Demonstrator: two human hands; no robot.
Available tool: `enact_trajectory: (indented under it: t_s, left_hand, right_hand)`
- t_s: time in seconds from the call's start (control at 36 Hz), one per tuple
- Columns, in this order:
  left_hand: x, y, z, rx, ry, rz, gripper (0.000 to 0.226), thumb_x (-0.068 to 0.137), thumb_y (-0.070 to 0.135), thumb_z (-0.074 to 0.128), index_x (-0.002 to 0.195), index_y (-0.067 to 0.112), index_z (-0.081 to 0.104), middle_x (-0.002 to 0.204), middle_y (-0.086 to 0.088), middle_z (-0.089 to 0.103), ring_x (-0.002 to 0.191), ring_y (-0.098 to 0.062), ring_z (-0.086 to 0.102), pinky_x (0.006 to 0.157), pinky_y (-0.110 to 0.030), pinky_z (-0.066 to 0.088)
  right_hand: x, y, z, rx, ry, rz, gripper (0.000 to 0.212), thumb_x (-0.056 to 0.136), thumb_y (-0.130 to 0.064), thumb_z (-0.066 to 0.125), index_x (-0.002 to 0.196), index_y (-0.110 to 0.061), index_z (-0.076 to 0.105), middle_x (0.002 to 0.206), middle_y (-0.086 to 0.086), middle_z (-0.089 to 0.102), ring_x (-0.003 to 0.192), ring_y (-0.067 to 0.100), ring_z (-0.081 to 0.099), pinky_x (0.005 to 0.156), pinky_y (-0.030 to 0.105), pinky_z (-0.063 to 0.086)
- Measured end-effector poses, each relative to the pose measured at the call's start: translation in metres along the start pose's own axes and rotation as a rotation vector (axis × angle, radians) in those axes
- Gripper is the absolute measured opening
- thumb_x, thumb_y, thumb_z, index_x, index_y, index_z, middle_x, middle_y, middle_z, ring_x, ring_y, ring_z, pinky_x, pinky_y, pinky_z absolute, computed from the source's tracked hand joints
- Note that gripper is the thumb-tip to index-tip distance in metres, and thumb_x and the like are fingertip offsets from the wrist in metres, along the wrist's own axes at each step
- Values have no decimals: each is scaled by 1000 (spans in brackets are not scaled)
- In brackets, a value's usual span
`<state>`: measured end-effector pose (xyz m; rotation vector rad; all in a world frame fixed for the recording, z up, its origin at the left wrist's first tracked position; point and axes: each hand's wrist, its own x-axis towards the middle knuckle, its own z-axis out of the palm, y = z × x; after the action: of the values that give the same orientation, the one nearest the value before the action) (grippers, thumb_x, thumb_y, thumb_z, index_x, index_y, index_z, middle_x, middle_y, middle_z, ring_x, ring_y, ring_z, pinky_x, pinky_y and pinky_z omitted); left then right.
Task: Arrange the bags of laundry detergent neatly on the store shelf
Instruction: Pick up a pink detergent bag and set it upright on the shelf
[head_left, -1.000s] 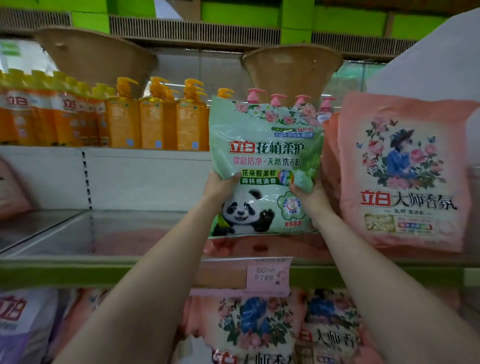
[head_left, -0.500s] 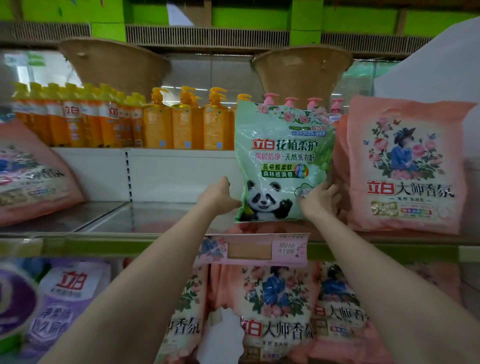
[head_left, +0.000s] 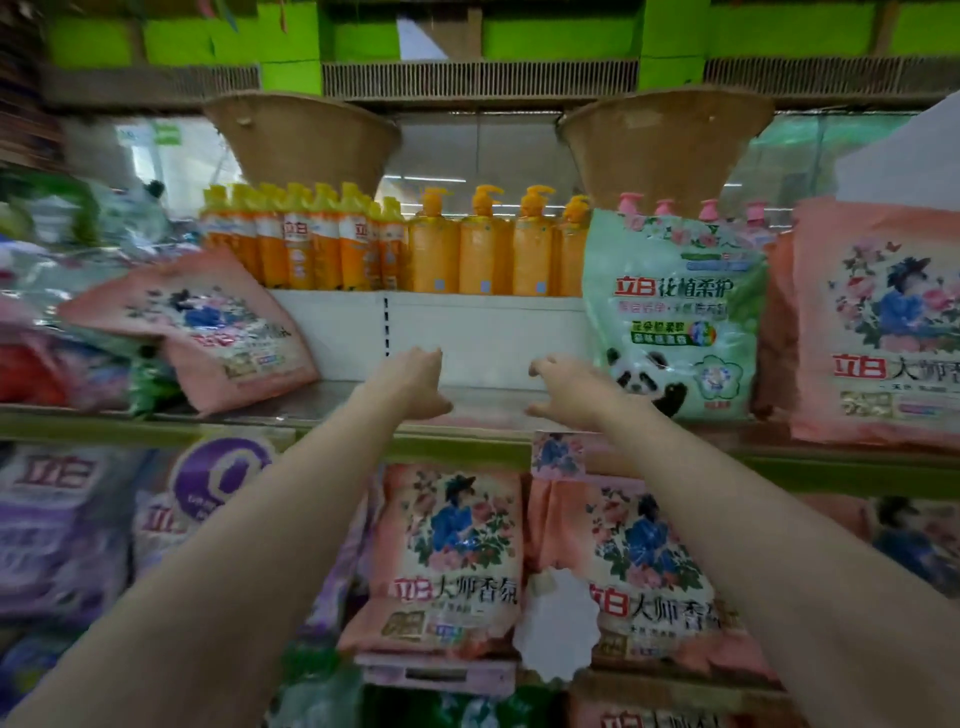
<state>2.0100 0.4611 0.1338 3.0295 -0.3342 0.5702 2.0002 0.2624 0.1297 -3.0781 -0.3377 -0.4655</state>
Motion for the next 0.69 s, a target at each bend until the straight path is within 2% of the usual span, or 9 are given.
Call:
enact_trajectory:
  t_s: [0.22, 0.33, 0.5, 0.61, 0.69]
  left_hand:
    - [-53, -89, -20, 109, 6, -118, 47, 81, 40, 62, 116, 11, 48, 122, -12, 56, 112, -32, 53, 90, -42, 49]
    - [-80, -131, -31, 144, 6, -175, 47, 84, 38, 61, 122, 12, 49, 127, -11, 54, 117, -31, 52, 89, -39, 46]
    - [-117, -189, -38, 190, 30, -302, 49, 80, 37, 63, 120, 11, 49, 121, -13, 57, 112, -32, 55, 85, -39, 48]
    - [-138, -221, -43, 248, 34, -375, 53, 80, 43, 62, 122, 13, 49, 126, -11, 56, 116, -30, 54, 90, -39, 46]
    - [-150, -240, -47, 255, 39, -422, 50, 82, 39, 59, 123, 13, 49, 128, -11, 55, 118, -32, 53, 94, -41, 43]
  right_hand:
    - [9, -83, 1, 13, 28, -81, 56, 90, -44, 57, 135, -14, 41, 139, 6, 45, 124, 29, 47, 98, 42, 43]
    - [16, -128, 2, 22, 31, -128, 57, 90, -44, 57, 136, -15, 41, 140, 7, 44, 126, 28, 46, 100, 44, 42]
    - [29, -199, 2, 49, 33, -214, 58, 88, -45, 58, 136, -16, 41, 141, 7, 44, 127, 28, 45, 101, 45, 42]
    - [34, -242, 3, 28, 39, -277, 61, 87, -46, 58, 138, -17, 38, 139, 10, 45, 127, 30, 46, 99, 44, 43]
    - [39, -268, 4, 41, 50, -330, 59, 87, -44, 59, 134, -14, 40, 139, 11, 45, 127, 30, 44, 102, 45, 41]
